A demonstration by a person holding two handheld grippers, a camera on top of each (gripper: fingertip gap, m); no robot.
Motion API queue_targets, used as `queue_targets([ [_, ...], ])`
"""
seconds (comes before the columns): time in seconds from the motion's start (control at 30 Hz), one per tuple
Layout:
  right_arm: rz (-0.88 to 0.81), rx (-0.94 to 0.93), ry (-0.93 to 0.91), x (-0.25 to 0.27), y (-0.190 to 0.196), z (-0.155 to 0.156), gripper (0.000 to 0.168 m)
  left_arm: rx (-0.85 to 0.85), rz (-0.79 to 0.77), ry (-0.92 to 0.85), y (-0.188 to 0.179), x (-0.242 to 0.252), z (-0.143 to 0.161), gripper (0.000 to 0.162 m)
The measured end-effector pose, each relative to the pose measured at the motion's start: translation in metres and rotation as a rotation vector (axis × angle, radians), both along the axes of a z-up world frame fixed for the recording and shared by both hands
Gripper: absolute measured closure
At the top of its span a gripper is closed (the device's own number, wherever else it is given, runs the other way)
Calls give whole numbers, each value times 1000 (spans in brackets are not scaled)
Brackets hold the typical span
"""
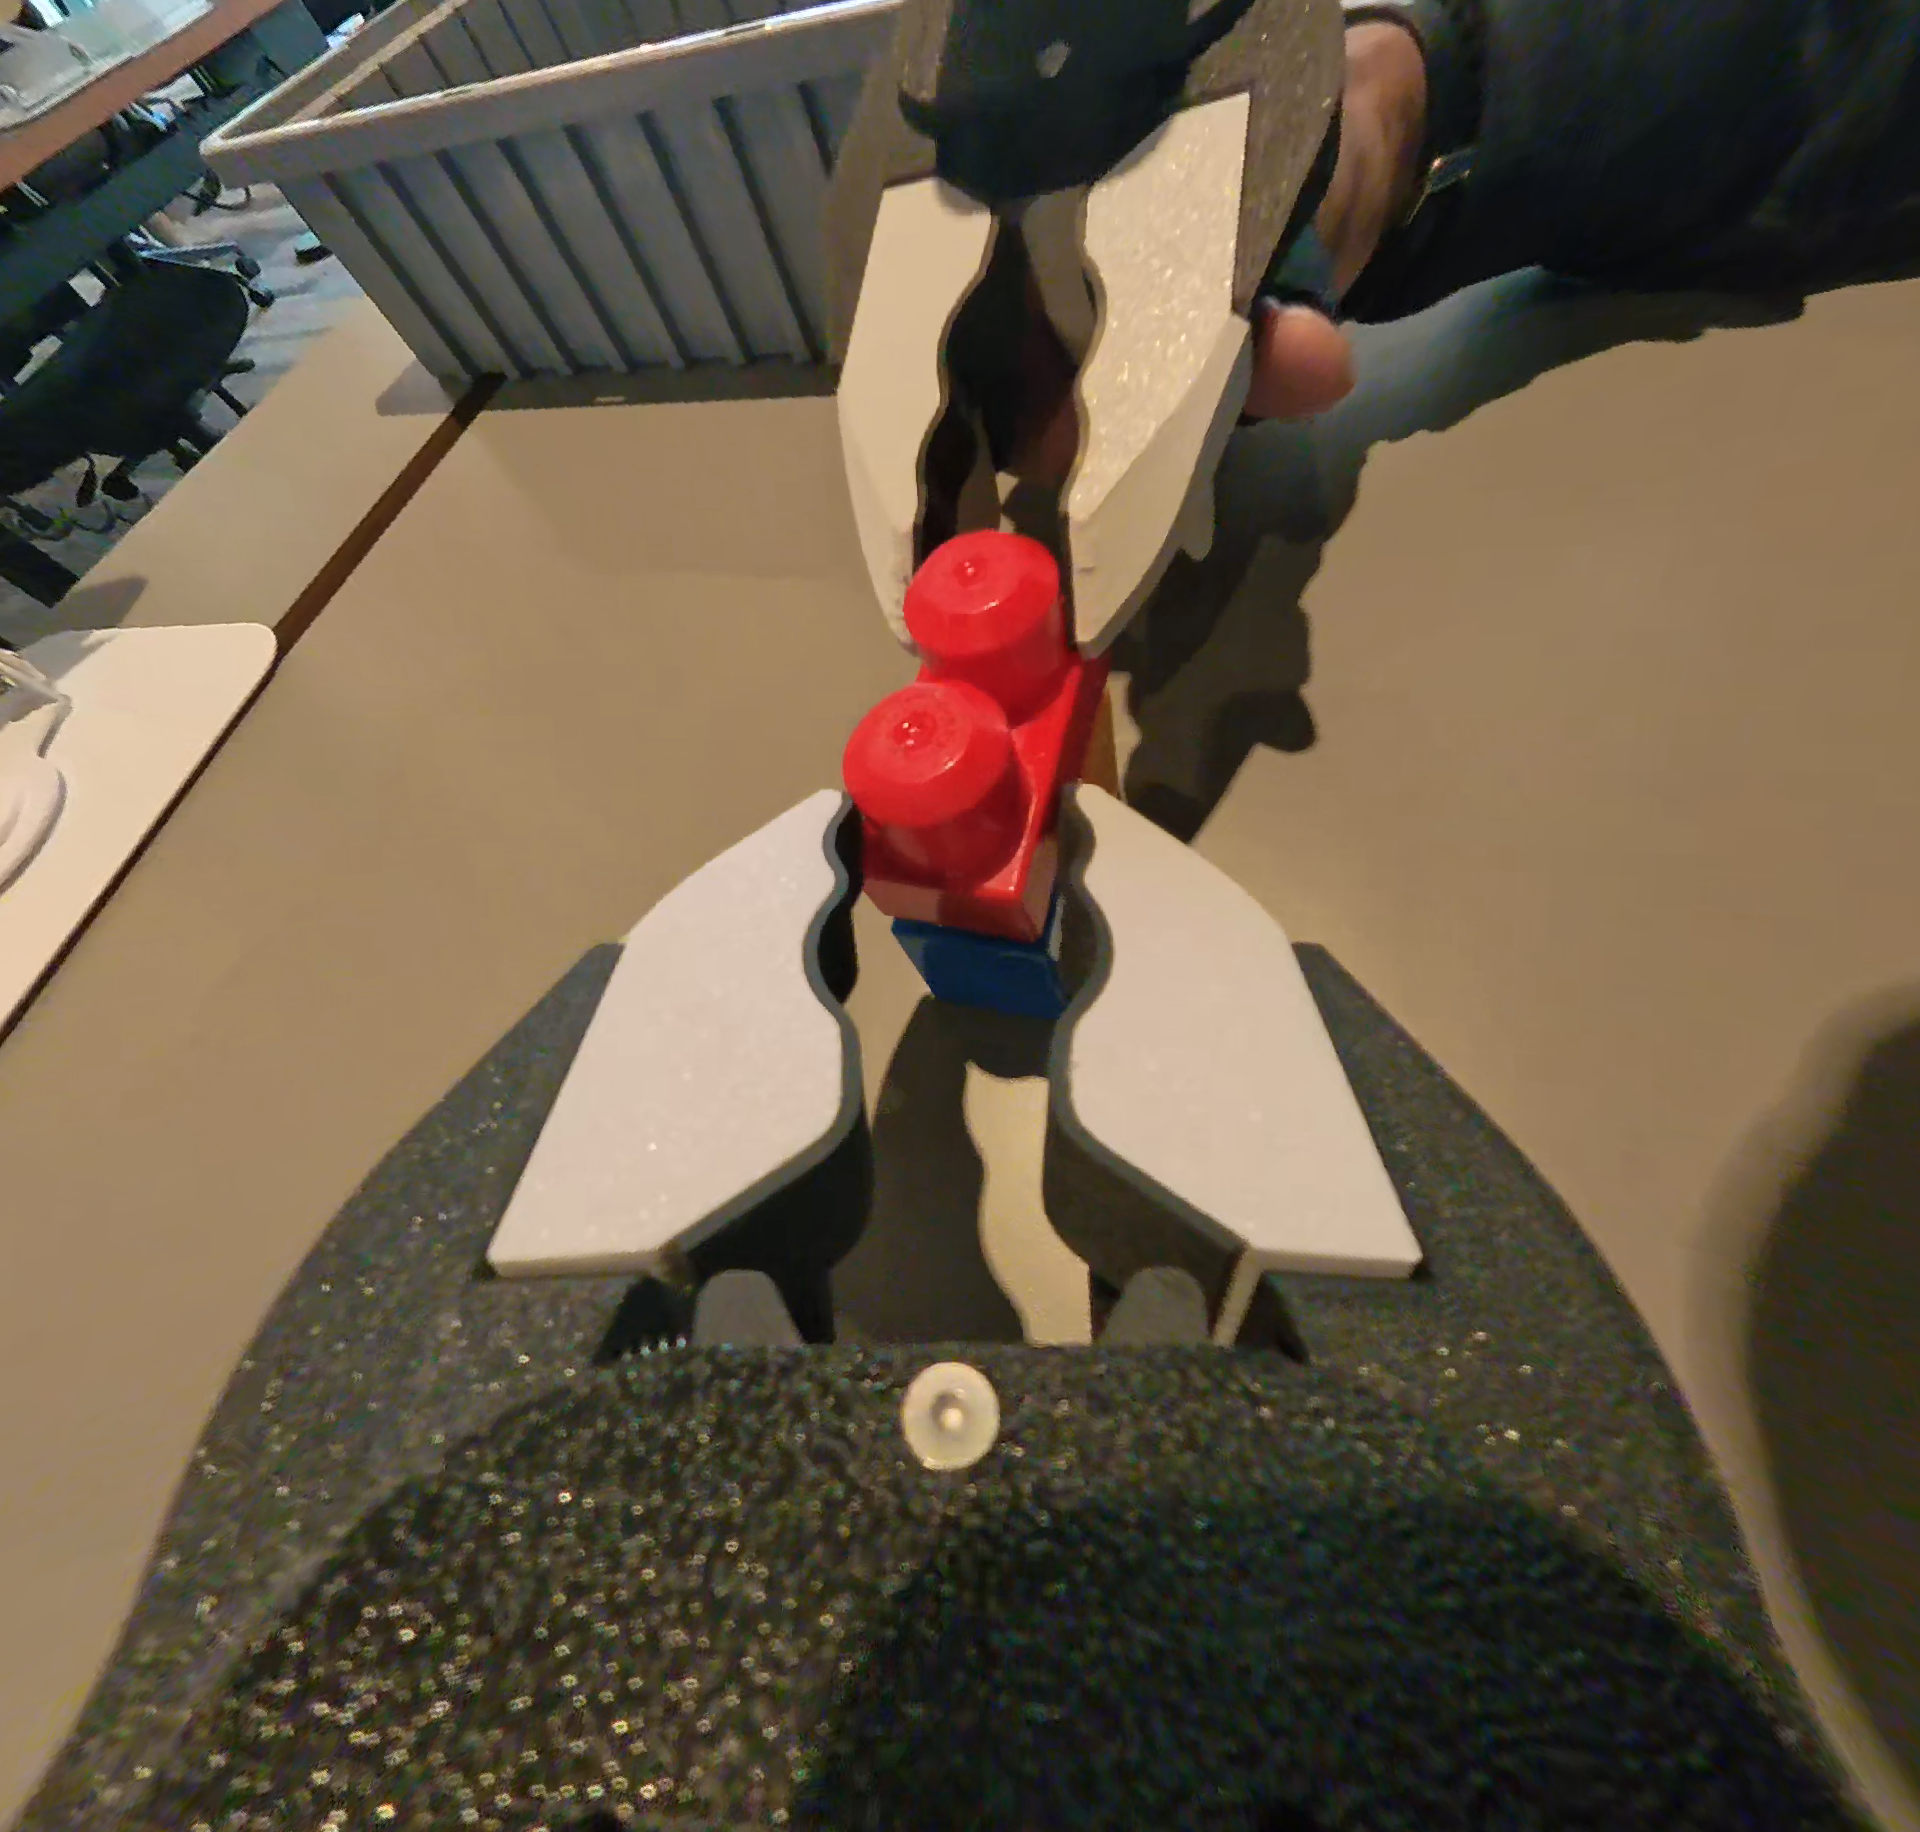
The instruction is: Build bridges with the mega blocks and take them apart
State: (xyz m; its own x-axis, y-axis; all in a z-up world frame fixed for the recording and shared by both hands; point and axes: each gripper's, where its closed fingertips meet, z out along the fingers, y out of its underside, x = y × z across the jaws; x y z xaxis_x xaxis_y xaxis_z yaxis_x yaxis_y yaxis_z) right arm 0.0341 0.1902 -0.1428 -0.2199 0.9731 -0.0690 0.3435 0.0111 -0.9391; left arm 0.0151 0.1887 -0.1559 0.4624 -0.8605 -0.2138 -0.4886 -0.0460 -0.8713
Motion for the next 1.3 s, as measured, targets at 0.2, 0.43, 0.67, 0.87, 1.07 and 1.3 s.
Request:
queue_targets([
  [0.2,12,-26,-21,1,0,-5,139,33,-1,31,0,0,-4,127],
  [0.43,5,-31,-53,1,0,-8,138,53,9,27,0,0,-7,126],
  [0.67,-12,-19,-46,1,-1,-8,139,58,27,19,0,0,-7,126],
  [0.87,-27,-62,-66,8,4,-9,126,49,41,8,1,3,-6,127],
  [1.07,-51,82,-261,13,7,-40,116,44,44,2,1,2,-6,127],
  [1.3,-99,160,-348,8,8,-54,132,55,68,27,2,2,-6,127],
])
